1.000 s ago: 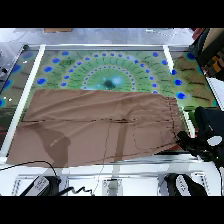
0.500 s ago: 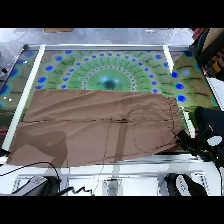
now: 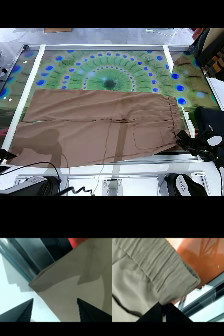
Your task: Fold the clothes and pants, and hang the long-sleeved shirts on hangers.
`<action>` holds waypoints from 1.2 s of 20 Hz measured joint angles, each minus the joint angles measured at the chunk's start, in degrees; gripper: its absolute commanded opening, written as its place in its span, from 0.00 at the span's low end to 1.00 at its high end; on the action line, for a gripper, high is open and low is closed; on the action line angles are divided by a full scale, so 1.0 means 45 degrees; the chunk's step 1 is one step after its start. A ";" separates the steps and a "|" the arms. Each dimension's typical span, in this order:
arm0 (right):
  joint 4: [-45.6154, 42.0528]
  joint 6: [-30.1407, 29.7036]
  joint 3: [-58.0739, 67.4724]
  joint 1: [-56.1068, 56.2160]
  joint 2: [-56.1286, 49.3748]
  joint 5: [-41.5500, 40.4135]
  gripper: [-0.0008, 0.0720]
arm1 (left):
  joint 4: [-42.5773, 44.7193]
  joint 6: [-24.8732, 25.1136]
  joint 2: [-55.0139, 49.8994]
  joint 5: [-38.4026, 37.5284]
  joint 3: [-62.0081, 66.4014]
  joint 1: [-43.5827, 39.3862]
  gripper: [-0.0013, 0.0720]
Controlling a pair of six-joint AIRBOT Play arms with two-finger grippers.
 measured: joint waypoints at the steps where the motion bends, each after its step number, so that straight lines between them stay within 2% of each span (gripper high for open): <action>1: 0.0000 0.0000 -0.0005 0.0000 0.0000 0.0000 0.05 | -0.0010 0.0019 -0.0063 0.0214 -0.0010 0.0000 0.74; 2: 0.0000 0.0000 0.0000 0.0000 0.0000 0.0000 0.04 | -0.0034 0.0044 -0.0112 0.0437 -0.0019 0.0000 0.72; 4: 0.0000 0.0000 0.0000 0.0000 0.0000 0.0000 0.04 | -0.0083 0.0053 -0.0175 0.0772 -0.0024 0.0010 0.42; 5: 0.0000 0.0000 0.0000 0.0000 0.0000 0.0000 0.05 | -0.0189 0.0058 -0.0180 0.0899 -0.0024 0.0010 0.37; 7: 0.0000 0.0000 -0.0005 0.0000 0.0000 0.0000 0.05 | -0.0510 0.0068 -0.0204 0.1083 -0.0029 0.0010 0.34; 8: -0.0005 0.0000 0.0000 0.0000 0.0000 0.0000 0.05 | -0.0675 0.0078 -0.0214 0.1151 -0.0034 0.0010 0.26; 10: -0.0005 -0.0005 0.0000 0.0000 0.0000 0.0000 0.05 | -0.0889 0.0087 -0.0219 0.1224 -0.0034 0.0010 0.03; 15: -0.0034 -0.0257 0.0121 0.0000 0.0102 0.0141 0.04 | -0.1554 0.0374 -0.0092 0.0962 -0.0024 0.0010 0.04; 21: -0.1054 -0.1112 0.1603 0.0000 0.1282 0.1943 0.04 | -0.5085 0.3249 0.1030 0.0063 0.0233 0.0010 0.04; 24: -0.1991 -0.1248 0.2608 0.0000 0.2191 0.3070 0.04 | -0.7121 0.4167 0.1574 -0.0034 0.0476 0.0010 0.03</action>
